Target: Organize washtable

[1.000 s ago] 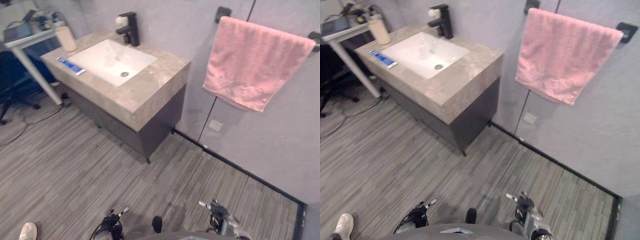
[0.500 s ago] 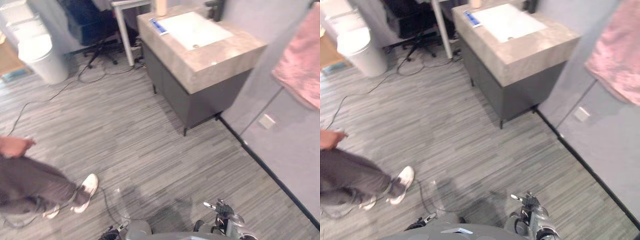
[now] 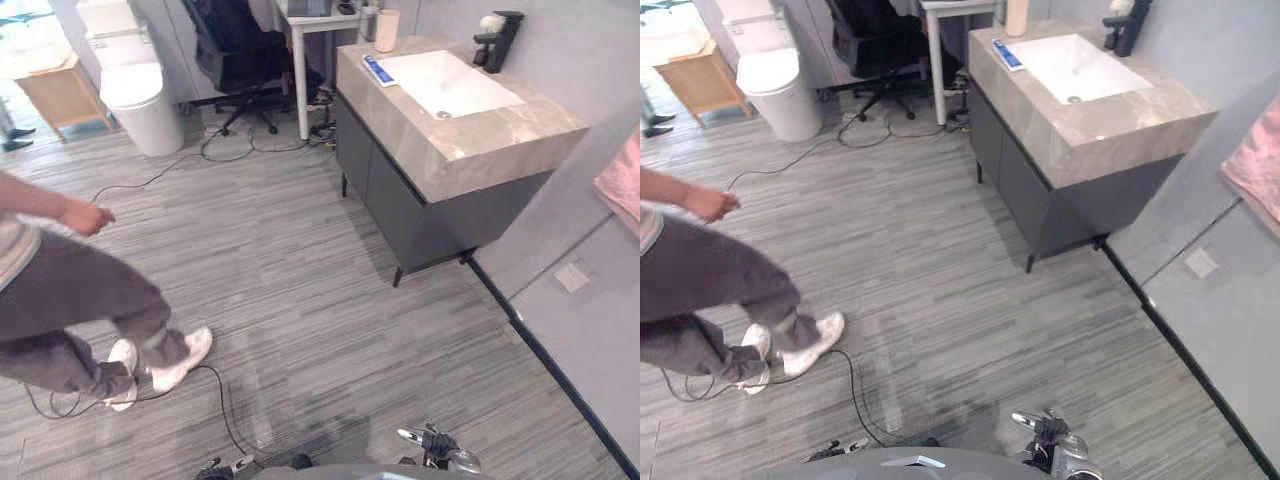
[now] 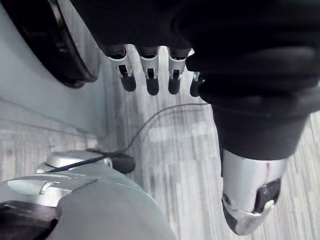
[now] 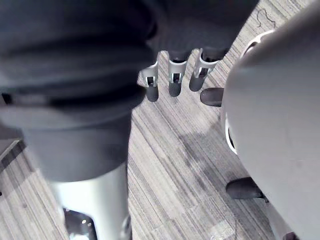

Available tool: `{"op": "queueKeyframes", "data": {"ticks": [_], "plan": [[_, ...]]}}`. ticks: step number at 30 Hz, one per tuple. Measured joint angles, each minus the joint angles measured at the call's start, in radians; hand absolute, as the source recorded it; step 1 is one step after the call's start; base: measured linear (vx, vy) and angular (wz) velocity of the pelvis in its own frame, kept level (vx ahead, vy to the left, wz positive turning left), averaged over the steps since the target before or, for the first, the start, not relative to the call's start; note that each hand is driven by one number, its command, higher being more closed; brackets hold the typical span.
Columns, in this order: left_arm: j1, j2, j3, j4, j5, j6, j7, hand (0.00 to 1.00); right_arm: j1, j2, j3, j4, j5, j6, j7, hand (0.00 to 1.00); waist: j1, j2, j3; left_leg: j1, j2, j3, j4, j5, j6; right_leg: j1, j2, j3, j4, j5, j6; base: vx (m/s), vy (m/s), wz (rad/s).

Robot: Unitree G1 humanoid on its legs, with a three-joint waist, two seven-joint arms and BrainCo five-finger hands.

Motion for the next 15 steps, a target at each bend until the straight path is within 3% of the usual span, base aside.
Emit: {"op": "queueKeyframes", "data": {"ticks": [2, 3, 4, 5, 6, 7, 8, 9, 11, 13, 14, 15], "plan": [[-0.025, -0.011, 0.05, 0.009, 0.001, 0.005, 0.007, 0.0, 0.006, -0.005, -0.046, 0.005, 0.006, -0.001, -0.006, 0.0, 0.005, -0.005, 0.007, -0.034, -0.034, -0.06, 0.114, -0.078, 0.03, 0.003, -0.068, -0.054, 0.15, -0.065, 0.028, 0.15, 0.054, 0.88], [-0.032, -0.023, 0.067, 0.023, -0.002, 0.006, 0.012, 0.0, 0.01, -0.022, -0.052, 0.004, 0.03, -0.004, -0.013, 0.0, 0.003, 0.014, 0.018, -0.031, -0.043, -0.09, 0.166, -0.11, 0.033, -0.015, -0.098, -0.05, 0.281, -0.079, 0.004, 0.1, 0.118, 1.02], [-0.033, -0.03, 0.076, 0.023, -0.012, 0.007, 0.012, 0.0, 0.02, -0.021, -0.07, -0.023, 0.047, -0.024, -0.02, 0.0, -0.002, 0.023, 0.021, -0.026, -0.053, -0.123, 0.203, -0.127, 0.048, -0.067, -0.13, -0.016, 0.454, -0.079, -0.089, 0.05, 0.179, 0.88], [-0.033, -0.031, 0.074, 0.017, -0.015, 0.004, 0.009, 0.0, 0.024, -0.021, -0.073, -0.041, 0.062, -0.027, -0.021, 0.0, -0.004, 0.022, 0.023, -0.018, -0.059, -0.143, 0.213, -0.137, 0.057, -0.11, -0.147, 0.024, 0.56, -0.054, -0.148, 0.04, 0.212, 1.04], [-0.037, -0.038, 0.079, 0.004, -0.031, -0.005, 0.008, 0.0, 0.032, -0.03, -0.078, -0.048, 0.101, -0.036, -0.021, 0.0, -0.003, 0.024, 0.032, 0.015, -0.059, -0.184, 0.218, -0.148, 0.076, -0.193, -0.148, 0.131, 0.734, 0.0, -0.17, 0.05, 0.153, 0.89], [-0.041, -0.04, 0.083, -0.009, -0.032, -0.002, 0.007, 0.0, 0.03, -0.022, -0.084, -0.048, 0.118, -0.042, -0.021, 0.0, 0.001, 0.023, 0.033, 0.038, -0.055, -0.21, 0.214, -0.156, 0.088, -0.238, -0.123, 0.18, 0.812, -0.07, -0.129, -0.02, 0.089, 0.87], [-0.035, -0.033, 0.088, -0.013, -0.031, -0.001, 0.006, 0.0, 0.03, -0.005, -0.085, -0.064, 0.118, -0.046, -0.018, 0.0, 0.001, 0.007, 0.04, 0.061, -0.044, -0.232, 0.203, -0.176, 0.099, -0.29, -0.069, 0.199, 0.841, -0.142, -0.118, -0.1, -0.022, 0.52], [-0.035, -0.028, 0.088, -0.013, -0.03, -0.001, 0.006, 0.0, 0.029, 0.003, -0.089, -0.068, 0.118, -0.046, -0.018, 0.0, 0.003, 0.0, 0.047, 0.076, -0.036, -0.238, 0.19, -0.18, 0.104, -0.313, -0.041, 0.199, 0.826, -0.164, -0.118, -0.21, -0.089, 0.46], [-0.042, -0.024, 0.086, -0.01, -0.029, 0.002, 0.005, 0.0, 0.041, 0.02, -0.129, -0.065, 0.13, -0.046, -0.018, 0.0, -0.004, -0.005, 0.053, 0.121, 0.002, -0.277, 0.134, -0.203, 0.099, -0.368, 0.063, 0.125, 0.576, -0.174, -0.103, -0.29, -0.12, 0.45], [-0.062, -0.024, 0.087, -0.01, -0.026, 0.003, 0.001, 0.0, 0.056, 0.021, -0.191, -0.06, 0.151, -0.043, -0.021, 0.0, -0.007, -0.01, 0.056, 0.163, 0.019, -0.307, 0.096, -0.23, 0.097, -0.377, 0.117, 0.097, 0.309, -0.109, -0.076, -0.17, -0.119, 0.52], [-0.074, -0.026, 0.087, -0.01, -0.024, 0.003, 0.0, 0.0, 0.064, 0.021, -0.227, -0.052, 0.152, -0.042, -0.021, 0.0, -0.013, -0.009, 0.06, 0.189, 0.03, -0.332, 0.084, -0.252, 0.1, -0.379, 0.136, 0.112, 0.249, -0.033, -0.093, 0.19, -0.267, 0.79], [-0.078, -0.042, 0.088, -0.011, 0.003, 0.002, -0.001, 0.0, 0.078, 0.016, -0.276, -0.041, 0.155, -0.033, -0.021, 0.0, -0.035, 0.022, 0.046, 0.219, 0.078, -0.37, 0.069, -0.268, 0.099, -0.375, 0.177, 0.127, 0.286, 0.014, -0.13, 0.48, -0.309, 0.74]]}}
